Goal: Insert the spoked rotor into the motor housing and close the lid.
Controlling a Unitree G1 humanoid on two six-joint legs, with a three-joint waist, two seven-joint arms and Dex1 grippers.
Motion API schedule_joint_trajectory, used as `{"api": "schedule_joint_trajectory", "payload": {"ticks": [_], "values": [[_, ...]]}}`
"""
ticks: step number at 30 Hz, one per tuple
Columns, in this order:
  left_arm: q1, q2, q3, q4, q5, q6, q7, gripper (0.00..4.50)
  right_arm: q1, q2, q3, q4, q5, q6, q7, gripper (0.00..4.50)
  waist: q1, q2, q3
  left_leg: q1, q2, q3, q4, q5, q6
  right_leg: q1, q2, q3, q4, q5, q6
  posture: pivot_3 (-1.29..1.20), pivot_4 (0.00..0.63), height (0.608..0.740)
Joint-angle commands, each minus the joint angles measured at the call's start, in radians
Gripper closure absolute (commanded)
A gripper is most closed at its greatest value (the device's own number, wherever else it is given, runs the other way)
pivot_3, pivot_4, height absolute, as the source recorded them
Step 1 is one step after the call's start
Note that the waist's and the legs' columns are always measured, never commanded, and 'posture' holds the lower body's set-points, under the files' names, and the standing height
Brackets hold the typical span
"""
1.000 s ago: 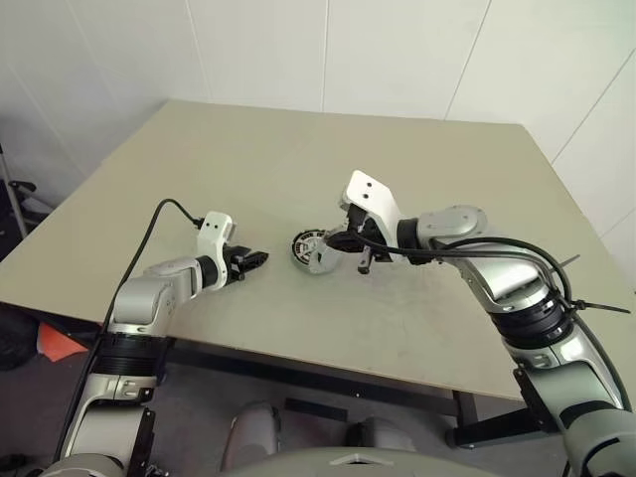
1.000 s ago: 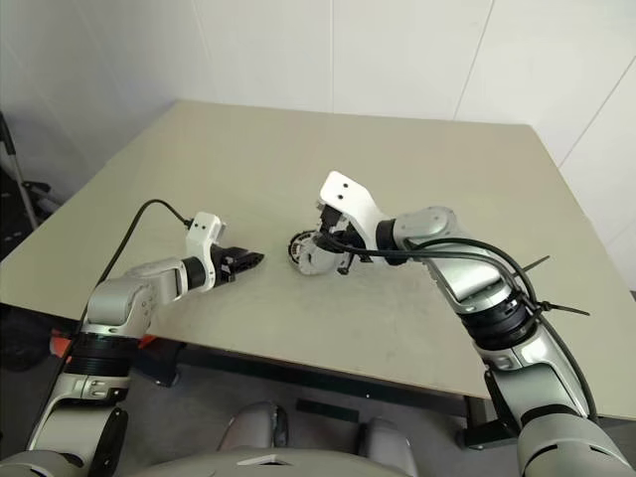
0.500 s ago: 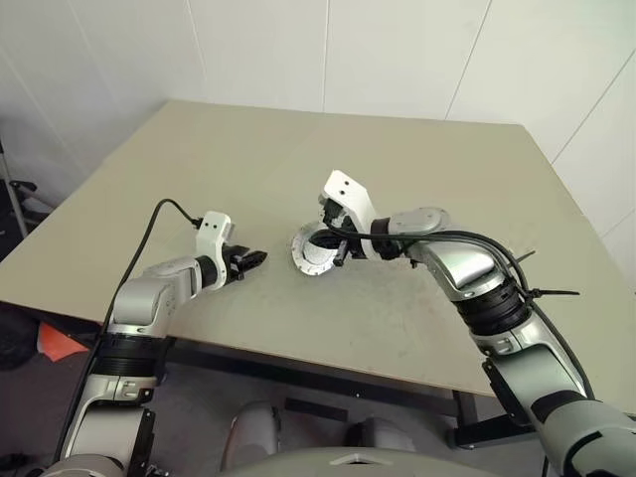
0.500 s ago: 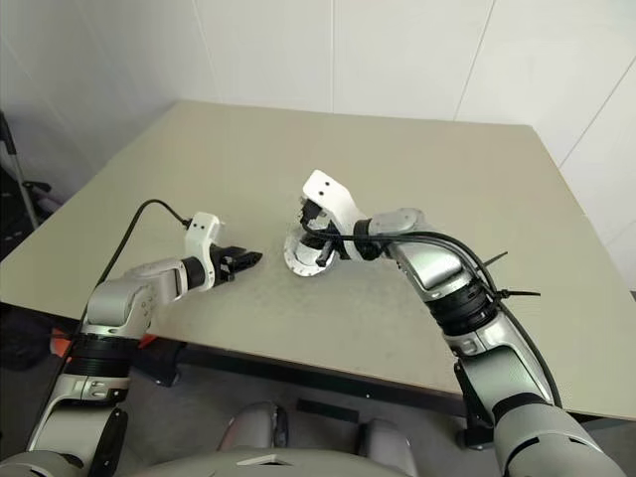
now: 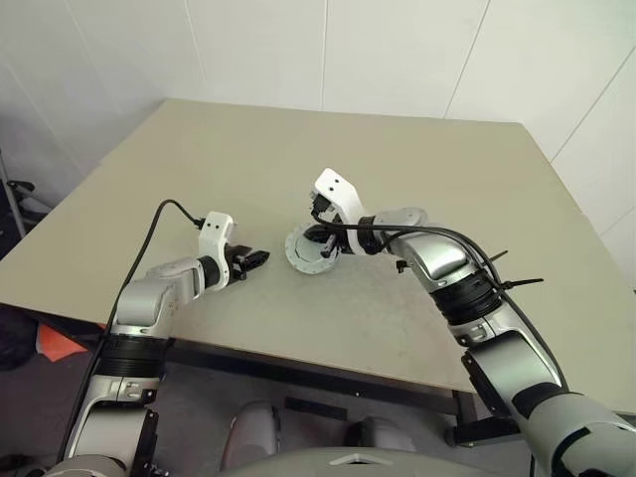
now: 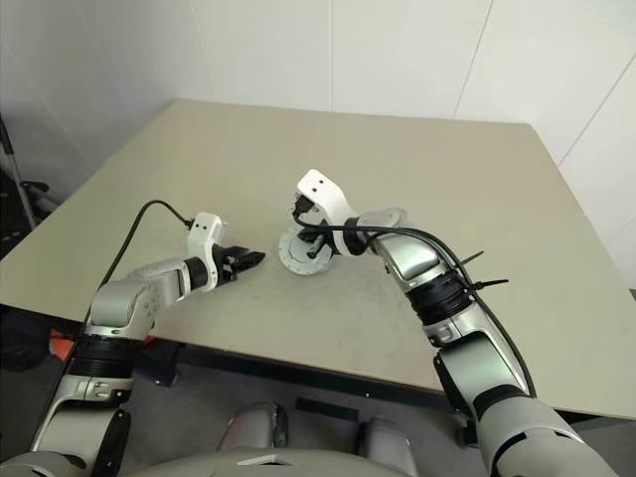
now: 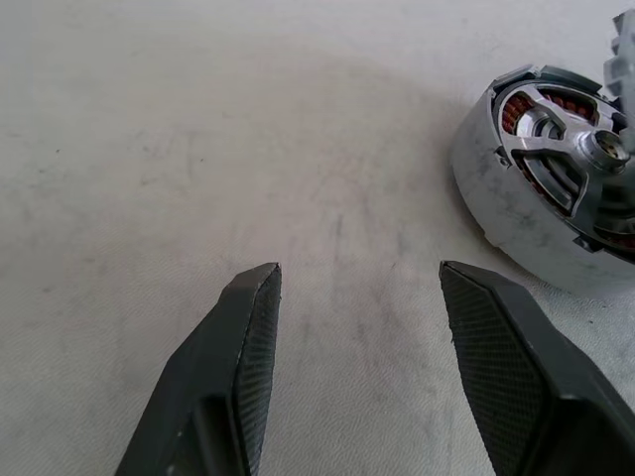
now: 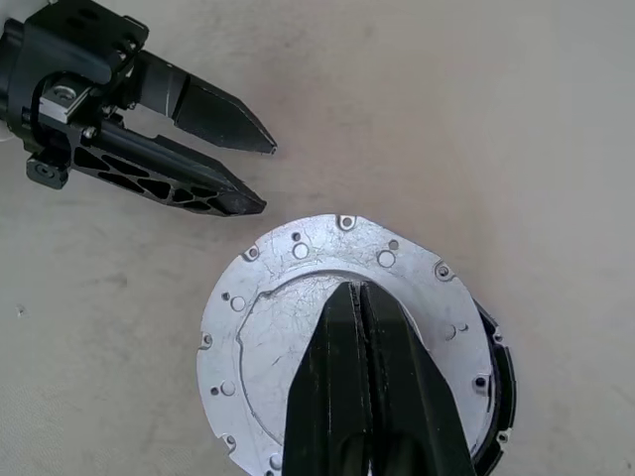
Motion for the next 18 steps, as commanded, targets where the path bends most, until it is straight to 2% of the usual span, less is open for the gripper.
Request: {"api": "schedule_joint_trajectory", "payload": {"ticks": [1,18], "values": [[-0.015,0.006,0.025,-0.012,0.001,-0.025,0.006,1.81,-0.02,0.027,-0.036,0.018,0.009,-0.009,-0.014,4.49,-0.001,0.0,0.0,0.0,0.0,0.0,0.0,0.0,0.0,0.0,0.0,0.0,0.0,0.0,0.0,0.0,0.0,0.74],[-0.048,0.009,0.018,0.01,0.004,-0.028,0.001,1.81,0.041,0.125,-0.089,0.157,-0.002,-0.044,-0.104,4.49,-0.001,0.0,0.0,0.001,0.0,0.0,0.0,0.0,0.0,0.0,0.0,0.0,0.0,0.0,0.0,0.0,0.0,0.74]]}}
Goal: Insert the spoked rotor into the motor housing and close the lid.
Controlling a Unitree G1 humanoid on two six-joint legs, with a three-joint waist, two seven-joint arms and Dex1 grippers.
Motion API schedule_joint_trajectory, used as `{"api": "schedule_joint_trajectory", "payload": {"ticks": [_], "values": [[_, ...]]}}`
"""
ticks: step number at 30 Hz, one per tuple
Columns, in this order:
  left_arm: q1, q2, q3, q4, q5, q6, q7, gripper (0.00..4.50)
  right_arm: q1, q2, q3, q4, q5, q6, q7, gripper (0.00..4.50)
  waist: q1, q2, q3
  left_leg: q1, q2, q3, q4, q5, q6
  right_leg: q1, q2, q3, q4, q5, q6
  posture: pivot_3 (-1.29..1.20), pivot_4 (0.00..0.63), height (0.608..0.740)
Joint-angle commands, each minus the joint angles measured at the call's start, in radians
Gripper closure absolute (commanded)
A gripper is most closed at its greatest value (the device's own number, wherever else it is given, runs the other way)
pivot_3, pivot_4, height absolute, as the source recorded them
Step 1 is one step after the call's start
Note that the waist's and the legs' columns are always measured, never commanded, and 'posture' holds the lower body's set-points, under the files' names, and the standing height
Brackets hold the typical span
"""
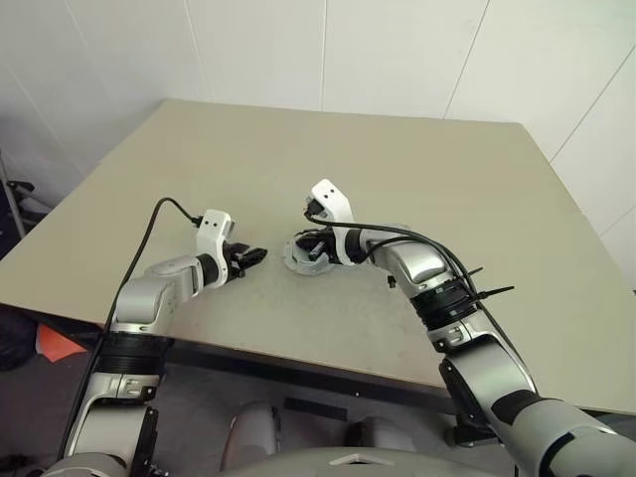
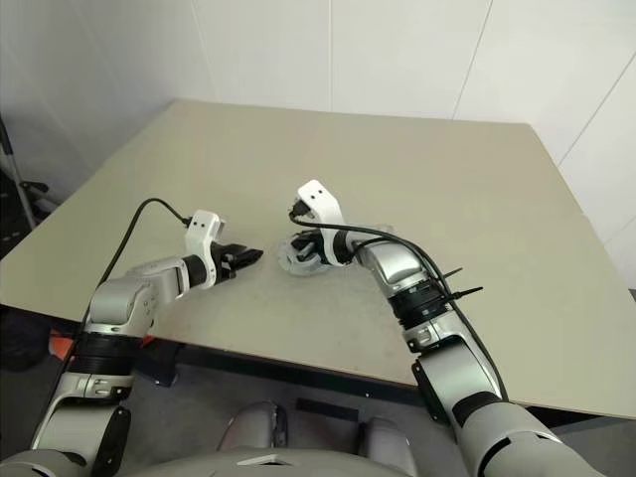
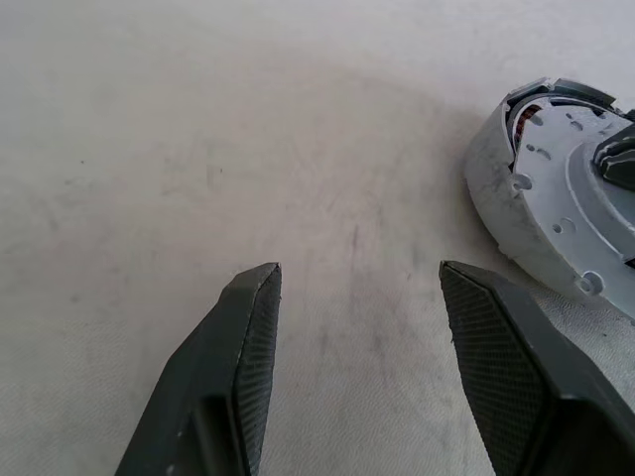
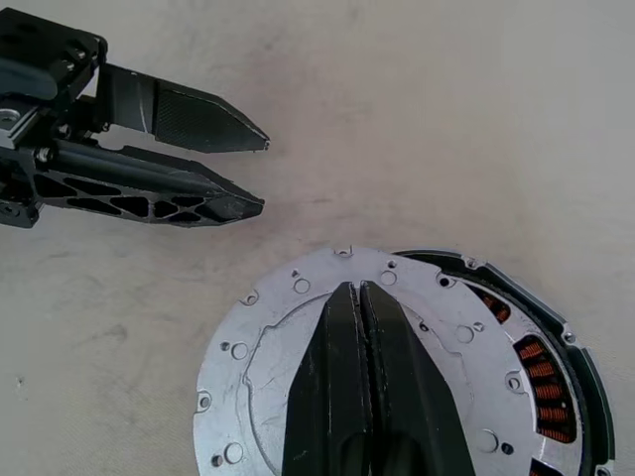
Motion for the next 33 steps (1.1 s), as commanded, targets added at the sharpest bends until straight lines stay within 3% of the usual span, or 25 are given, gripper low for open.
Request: {"api": "schedule_joint_trajectory", "payload": {"ticks": [1,9,10,13,23,33], "values": [[-0.032,0.007,0.011,-0.013,0.001,-0.019,-0.006,1.81,0.012,0.005,-0.014,0.012,-0.011,-0.023,-0.019,4.49,0.0,0.0,0.0,0.0,0.0,0.0,0.0,0.0,0.0,0.0,0.0,0.0,0.0,0.0,0.0,0.0,0.0,0.74],[-0.031,0.006,0.008,-0.011,0.005,-0.021,-0.01,1.81,0.046,-0.055,-0.014,-0.138,0.01,-0.137,0.062,4.49,0.002,0.0,0.0,-0.001,0.0,0.0,0.0,0.0,0.0,0.0,0.0,0.0,0.0,0.0,0.0,0.0,0.0,0.74],[-0.031,0.005,0.007,-0.011,0.006,-0.021,-0.011,1.81,0.05,-0.062,-0.013,-0.153,0.009,-0.149,0.069,4.31,0.002,0.0,0.0,-0.001,0.0,0.0,0.0,0.0,0.0,0.0,0.0,0.0,0.0,0.0,0.0,0.0,0.0,0.74],[-0.03,0.003,0.005,-0.012,0.007,-0.022,-0.012,1.81,0.07,-0.083,-0.009,-0.206,0.021,-0.179,0.109,3.61,0.001,0.0,0.0,-0.001,0.0,0.0,-0.001,0.0,0.0,-0.001,0.0,0.0,0.0,0.0,0.0,0.0,0.0,0.74],[-0.034,0.005,-0.001,-0.007,0.013,-0.026,-0.022,1.81,0.102,-0.091,0.024,-0.223,-0.023,-0.214,0.132,0.12,0.001,0.0,0.0,-0.001,0.0,0.0,-0.001,0.0,0.0,-0.001,0.0,0.0,-0.001,0.0,0.0,0.0,0.0,0.74],[-0.033,0.002,-0.003,-0.013,0.011,-0.022,-0.018,1.81,0.094,-0.075,0.038,-0.125,-0.063,-0.244,0.093,0.05,0.0,0.0,0.0,-0.001,0.0,0.0,-0.001,0.0,0.0,-0.001,0.0,0.0,-0.001,0.0,0.0,0.0,0.0,0.74]]}}
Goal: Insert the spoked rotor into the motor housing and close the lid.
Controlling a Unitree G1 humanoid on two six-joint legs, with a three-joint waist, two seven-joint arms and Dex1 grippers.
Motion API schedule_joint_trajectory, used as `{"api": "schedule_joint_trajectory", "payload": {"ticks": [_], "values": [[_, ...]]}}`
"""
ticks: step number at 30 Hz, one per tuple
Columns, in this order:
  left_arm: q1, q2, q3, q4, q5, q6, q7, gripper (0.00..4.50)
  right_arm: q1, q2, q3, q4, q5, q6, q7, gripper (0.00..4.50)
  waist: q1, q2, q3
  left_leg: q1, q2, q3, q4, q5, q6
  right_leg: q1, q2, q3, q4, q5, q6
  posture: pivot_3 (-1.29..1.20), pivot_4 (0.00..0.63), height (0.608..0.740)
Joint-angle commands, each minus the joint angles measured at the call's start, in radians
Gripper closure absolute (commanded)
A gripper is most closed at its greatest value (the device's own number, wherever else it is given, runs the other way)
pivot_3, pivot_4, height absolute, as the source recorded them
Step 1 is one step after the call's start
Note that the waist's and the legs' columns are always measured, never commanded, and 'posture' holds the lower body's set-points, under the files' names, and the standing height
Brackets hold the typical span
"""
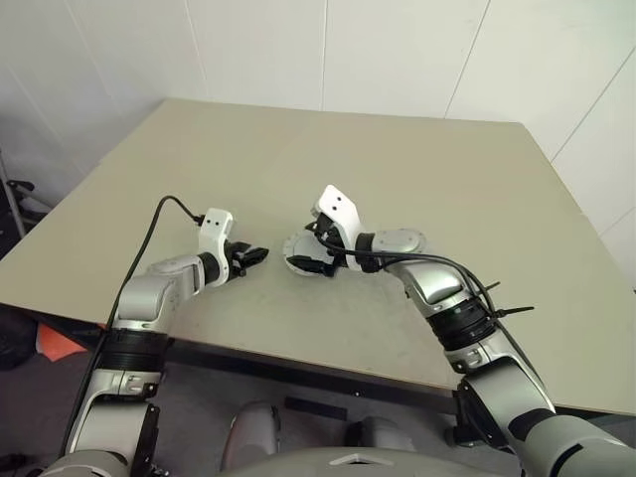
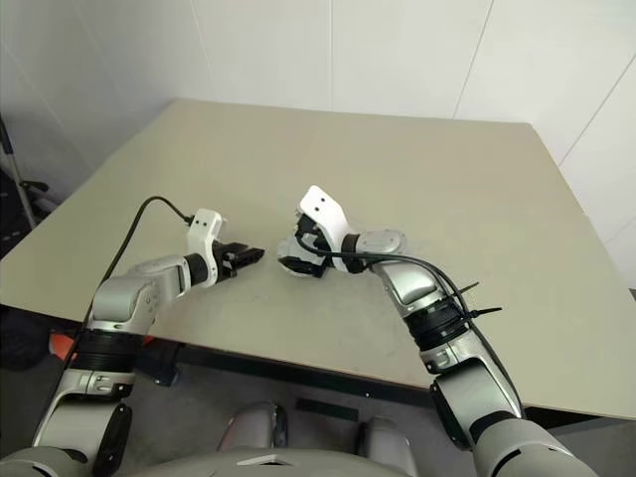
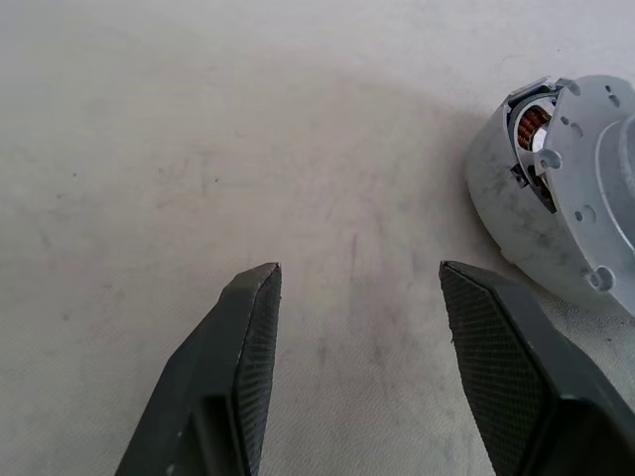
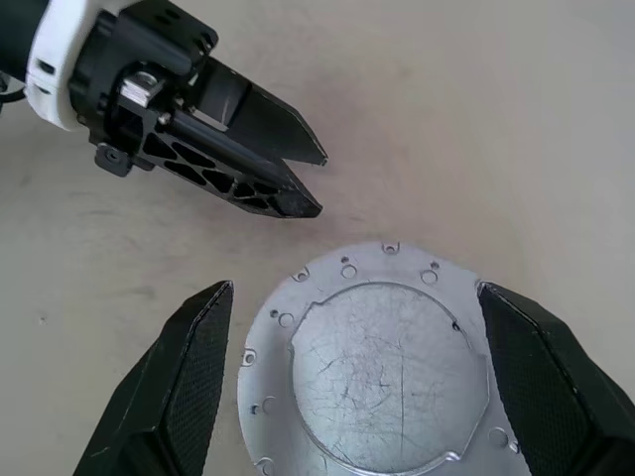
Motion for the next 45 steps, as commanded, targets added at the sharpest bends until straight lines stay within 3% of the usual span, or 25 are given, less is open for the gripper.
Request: {"api": "schedule_joint_trajectory", "payload": {"ticks": [1,12,15,17,18,32,45], "values": [[-0.019,0.004,0.006,-0.028,-0.003,-0.012,-0.006,1.81,-0.019,0.013,-0.007,0.012,-0.015,-0.026,-0.017,0.05,0.0,0.0,0.0,0.0,0.0,0.0,0.0,0.0,0.0,0.0,0.0,0.0,0.0,0.0,0.0,0.0,0.0,0.74],[-0.02,0.005,0.007,-0.023,-0.001,-0.015,-0.007,1.81,-0.009,0.028,-0.015,0.087,-0.033,-0.058,-0.029,0.05,0.0,0.0,0.0,0.0,0.0,0.0,0.0,0.0,0.0,0.0,0.0,0.0,0.0,0.0,0.0,0.0,0.0,0.74],[-0.019,0.008,0.009,-0.024,-0.001,-0.014,-0.007,1.81,-0.011,0.029,-0.015,0.099,-0.044,-0.074,-0.041,0.66,0.0,0.0,0.0,0.0,0.0,0.0,0.0,0.0,0.0,0.0,0.0,0.0,0.0,0.0,0.0,0.0,0.0,0.74],[-0.019,0.008,0.009,-0.024,-0.001,-0.014,-0.007,1.81,-0.014,0.03,-0.021,0.102,-0.043,-0.077,-0.042,1.3,0.0,0.0,0.0,0.0,0.0,0.0,0.0,0.0,0.0,0.0,0.0,0.0,0.0,0.0,0.0,0.0,0.0,0.74],[-0.02,0.008,0.009,-0.024,-0.001,-0.014,-0.007,1.81,-0.017,0.03,-0.024,0.102,-0.041,-0.078,-0.042,1.34,0.0,0.0,0.0,0.0,0.0,0.0,0.0,0.0,0.0,0.0,0.0,0.0,0.0,0.0,0.0,0.0,0.0,0.74],[-0.012,0.023,0.009,-0.023,0.006,-0.018,-0.017,1.81,-0.067,0.037,-0.11,0.032,0.016,-0.021,-0.049,1.34,0.0,0.0,0.0,-0.001,0.0,0.0,0.0,0.0,0.0,-0.001,0.0,0.0,0.0,0.0,0.0,0.0,0.0,0.74],[-0.009,0.029,0.012,-0.025,0.006,-0.016,-0.018,1.81,-0.045,0.04,-0.066,0.127,-0.05,-0.063,-0.08,1.34,-0.002,0.0,0.0,-0.001,0.0,0.0,0.0,0.0,0.0,-0.001,0.0,0.0,0.0,0.0,0.0,0.0,0.0,0.74]]}}
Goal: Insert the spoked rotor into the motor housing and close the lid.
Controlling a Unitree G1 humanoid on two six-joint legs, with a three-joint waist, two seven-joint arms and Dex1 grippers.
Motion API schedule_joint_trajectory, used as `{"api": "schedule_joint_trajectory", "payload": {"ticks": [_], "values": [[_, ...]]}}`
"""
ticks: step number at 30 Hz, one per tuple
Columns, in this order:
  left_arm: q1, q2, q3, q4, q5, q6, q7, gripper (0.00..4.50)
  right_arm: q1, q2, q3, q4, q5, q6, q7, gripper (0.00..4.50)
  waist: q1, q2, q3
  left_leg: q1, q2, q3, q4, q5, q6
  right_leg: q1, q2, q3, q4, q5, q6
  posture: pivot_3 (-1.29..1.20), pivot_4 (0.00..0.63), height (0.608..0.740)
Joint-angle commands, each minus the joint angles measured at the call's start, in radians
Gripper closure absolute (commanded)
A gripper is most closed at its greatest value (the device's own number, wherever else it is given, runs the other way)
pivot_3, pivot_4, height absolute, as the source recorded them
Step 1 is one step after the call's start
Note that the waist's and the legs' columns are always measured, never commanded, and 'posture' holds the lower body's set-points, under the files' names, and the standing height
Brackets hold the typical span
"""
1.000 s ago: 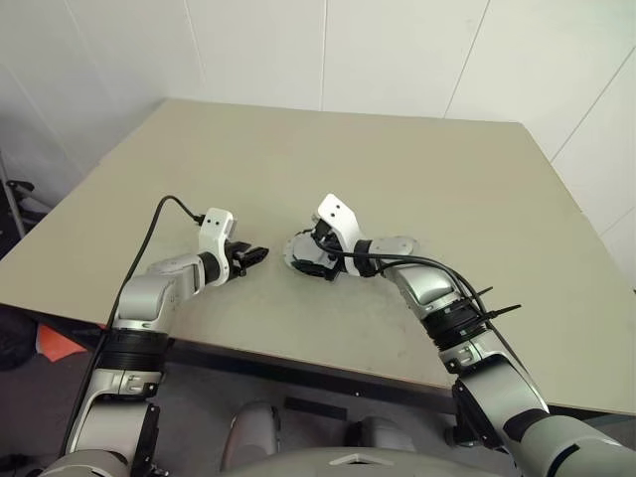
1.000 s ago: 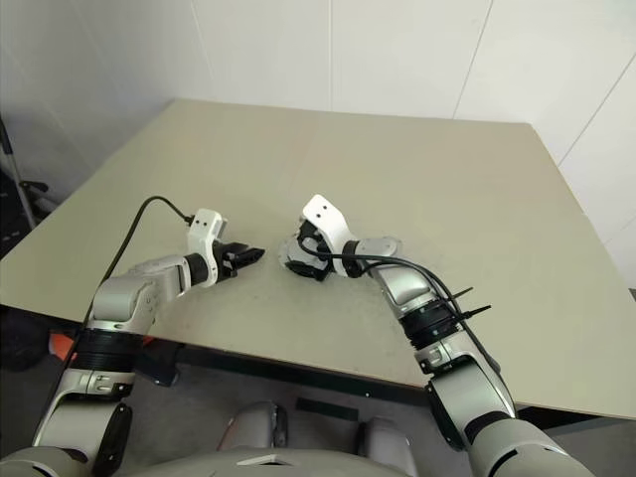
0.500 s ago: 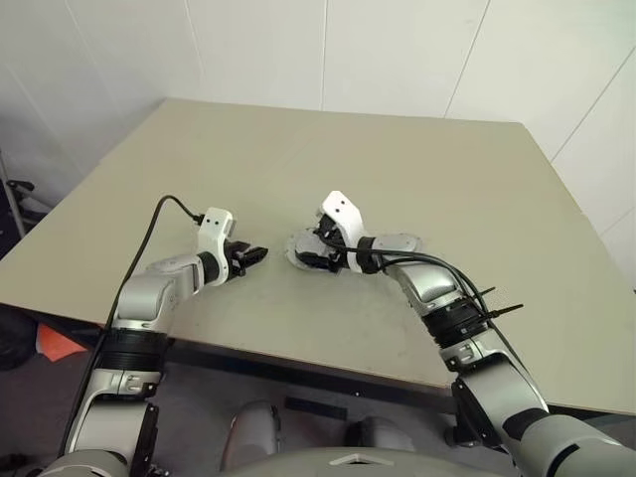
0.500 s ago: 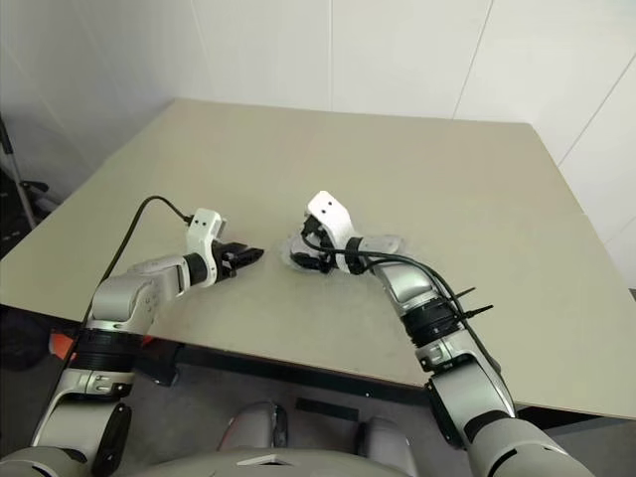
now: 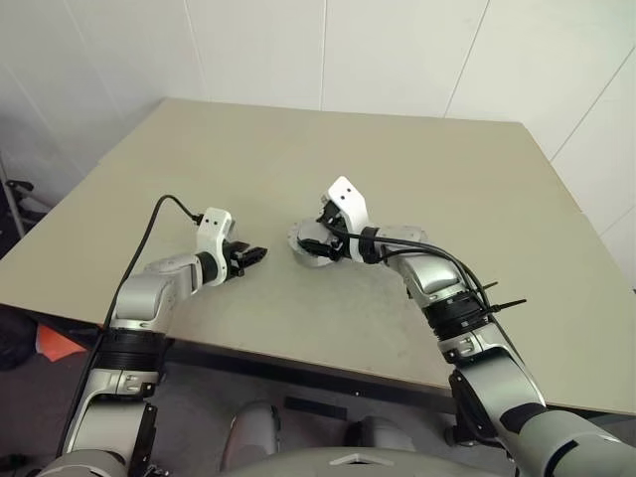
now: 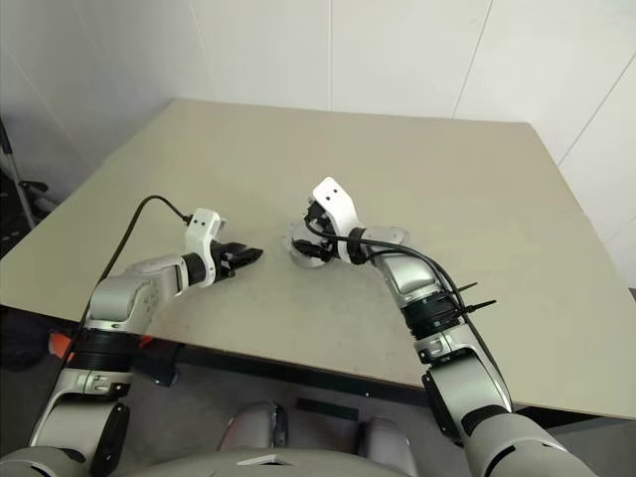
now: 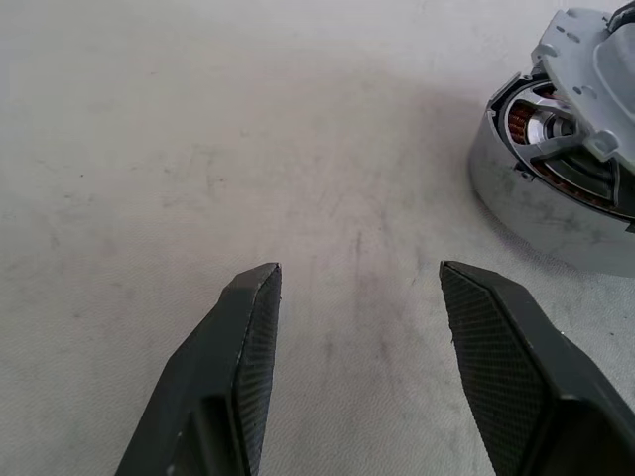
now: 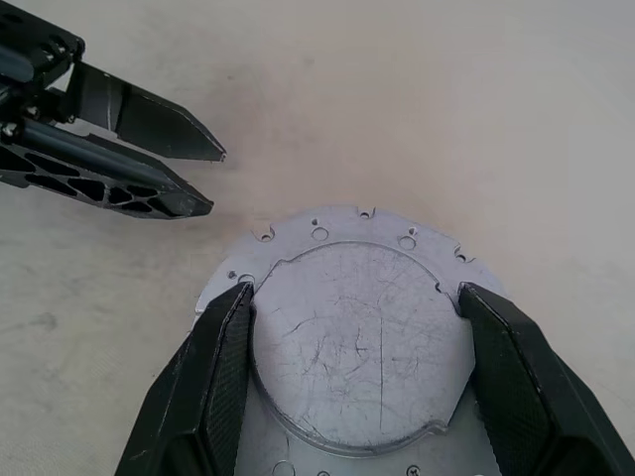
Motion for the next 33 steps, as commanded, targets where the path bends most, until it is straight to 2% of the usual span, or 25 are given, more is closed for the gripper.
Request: {"api": "schedule_joint_trajectory", "payload": {"ticks": [1,11,22,33], "values": [[-0.009,0.013,0.012,-0.025,0.003,-0.015,-0.003,1.81,-0.007,0.005,0.011,0.003,-0.026,-0.035,-0.02,1.34,0.0,0.0,0.0,0.0,0.0,0.0,0.0,0.0,0.0,0.0,0.0,0.0,0.0,0.0,0.0,0.0,0.0,0.74],[-0.011,0.015,0.011,-0.023,0.004,-0.017,-0.005,1.81,0.001,0.005,0.014,0.019,-0.042,-0.048,-0.016,1.34,-0.002,0.0,0.0,0.0,0.0,0.0,0.0,0.0,0.0,0.0,0.0,0.0,0.0,0.0,0.0,0.0,0.0,0.74],[-0.012,0.012,0.008,-0.017,0.008,-0.022,-0.004,1.81,0.039,-0.019,0.02,-0.042,-0.025,-0.037,0.058,1.34,-0.001,0.0,0.0,0.0,0.0,0.0,0.0,0.0,0.0,0.0,0.0,0.0,0.0,0.0,0.0,0.0,0.0,0.74],[-0.004,0.009,0.006,-0.029,0.008,-0.018,-0.002,1.81,0.008,0.001,0.0,0.019,-0.044,-0.036,0.005,1.34,-0.002,0.0,0.0,0.001,0.0,0.0,0.0,0.0,0.0,0.001,0.0,0.0,0.0,0.0,0.0,0.0,0.0,0.74]]}}
